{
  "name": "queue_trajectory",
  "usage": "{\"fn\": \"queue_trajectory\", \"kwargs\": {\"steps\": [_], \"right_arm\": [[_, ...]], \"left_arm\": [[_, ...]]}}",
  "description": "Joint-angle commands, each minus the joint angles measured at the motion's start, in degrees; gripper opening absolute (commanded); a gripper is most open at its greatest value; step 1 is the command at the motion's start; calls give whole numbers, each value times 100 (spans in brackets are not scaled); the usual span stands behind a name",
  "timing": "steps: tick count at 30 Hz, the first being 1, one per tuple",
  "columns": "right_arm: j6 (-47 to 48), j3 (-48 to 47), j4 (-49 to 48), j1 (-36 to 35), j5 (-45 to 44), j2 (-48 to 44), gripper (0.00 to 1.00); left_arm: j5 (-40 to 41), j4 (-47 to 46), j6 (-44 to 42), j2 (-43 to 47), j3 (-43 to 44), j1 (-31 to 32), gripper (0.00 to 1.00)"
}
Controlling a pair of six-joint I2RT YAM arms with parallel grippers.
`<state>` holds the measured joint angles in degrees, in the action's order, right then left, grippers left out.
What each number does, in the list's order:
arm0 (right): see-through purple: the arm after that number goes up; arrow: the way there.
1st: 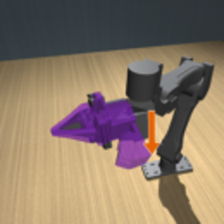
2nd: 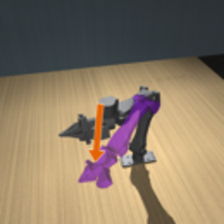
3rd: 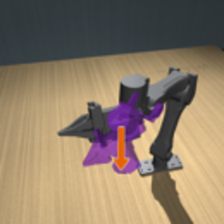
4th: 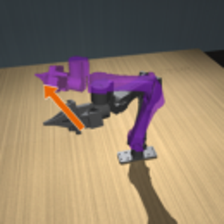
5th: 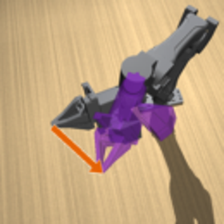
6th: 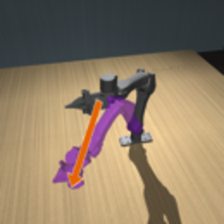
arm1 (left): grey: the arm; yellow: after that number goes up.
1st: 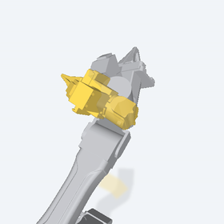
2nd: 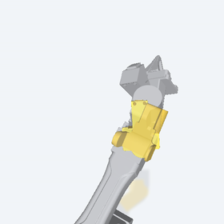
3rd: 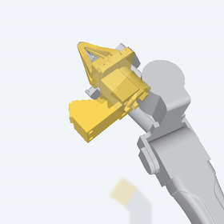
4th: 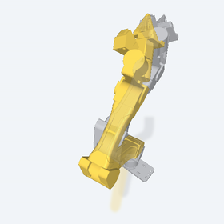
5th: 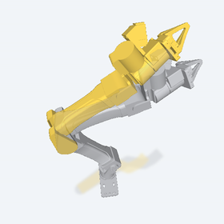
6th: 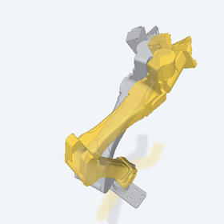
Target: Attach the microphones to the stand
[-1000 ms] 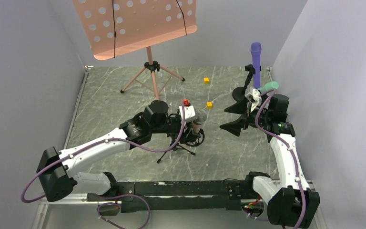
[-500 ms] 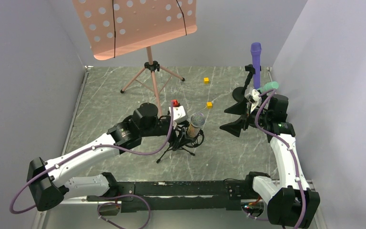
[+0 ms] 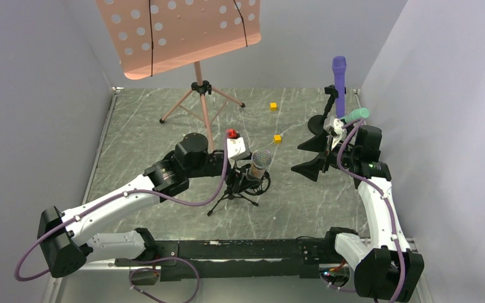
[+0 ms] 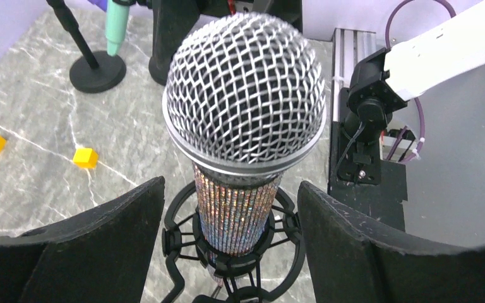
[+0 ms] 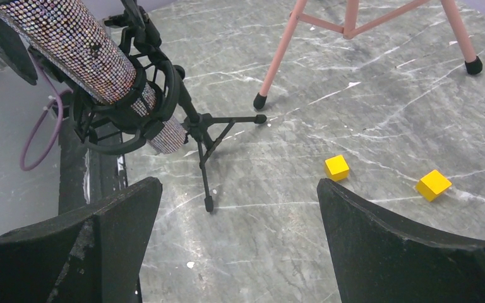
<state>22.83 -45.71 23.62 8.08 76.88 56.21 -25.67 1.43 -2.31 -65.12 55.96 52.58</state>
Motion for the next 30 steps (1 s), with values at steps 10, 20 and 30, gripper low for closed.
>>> {"fn": "queue_trajectory", "kwargs": {"steps": [10, 20, 30], "right_arm": [[238, -140, 20, 10, 3, 22, 100], [292, -157, 72, 9, -28, 32, 100], [327, -166, 108, 10, -41, 18, 100]], "left_arm": [[-314, -1073, -65, -3, 133, -14, 66], [-353, -862, -124, -167, 30, -10, 0], [-68, -203, -201, -362, -737, -28, 0]]}}
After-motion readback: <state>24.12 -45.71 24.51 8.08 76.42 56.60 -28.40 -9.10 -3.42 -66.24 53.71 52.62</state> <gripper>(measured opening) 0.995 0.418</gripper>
